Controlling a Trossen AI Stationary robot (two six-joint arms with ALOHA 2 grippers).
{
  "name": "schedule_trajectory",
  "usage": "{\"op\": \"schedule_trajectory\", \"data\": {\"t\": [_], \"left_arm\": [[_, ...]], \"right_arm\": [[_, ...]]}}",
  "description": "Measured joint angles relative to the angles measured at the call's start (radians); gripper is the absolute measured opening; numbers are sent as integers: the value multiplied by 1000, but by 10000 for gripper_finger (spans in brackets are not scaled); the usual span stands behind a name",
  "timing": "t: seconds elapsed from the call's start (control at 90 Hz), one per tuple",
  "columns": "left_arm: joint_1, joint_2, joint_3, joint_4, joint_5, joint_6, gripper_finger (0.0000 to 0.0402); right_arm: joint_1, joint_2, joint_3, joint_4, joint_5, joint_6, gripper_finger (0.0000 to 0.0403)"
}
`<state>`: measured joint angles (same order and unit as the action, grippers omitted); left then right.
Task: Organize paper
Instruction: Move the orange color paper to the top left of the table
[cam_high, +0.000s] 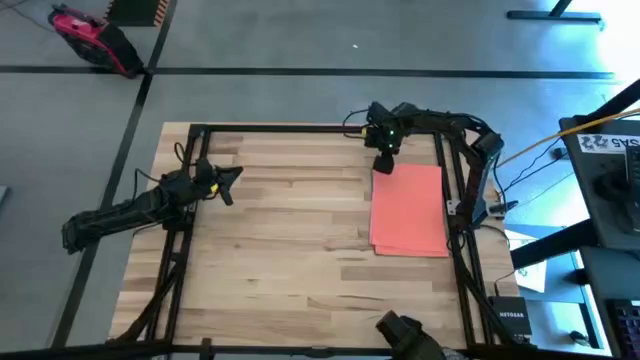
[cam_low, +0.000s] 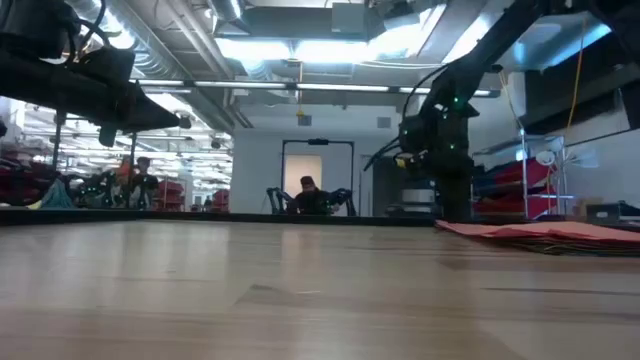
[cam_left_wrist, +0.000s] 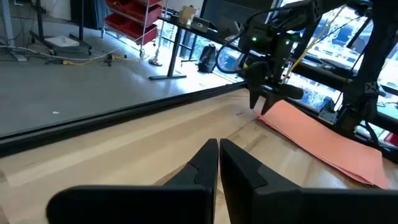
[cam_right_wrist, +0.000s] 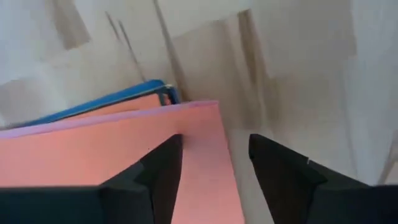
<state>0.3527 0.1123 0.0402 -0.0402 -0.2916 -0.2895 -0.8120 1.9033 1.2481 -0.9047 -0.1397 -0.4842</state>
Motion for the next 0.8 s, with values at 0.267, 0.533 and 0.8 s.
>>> {"op": "schedule_trajectory", "data": {"t": [0.267,0.533,0.8], "left_arm": [[0,0,0,0,0,-3,0],[0,0,0,0,0,-3,0],[0,0,0,0,0,1,0]], "right_arm": [[0,-1,2,-10,17,-20,57],[0,-1,2,-23,17,-29,12],[0,-3,49,-95,22,-21,5]]}}
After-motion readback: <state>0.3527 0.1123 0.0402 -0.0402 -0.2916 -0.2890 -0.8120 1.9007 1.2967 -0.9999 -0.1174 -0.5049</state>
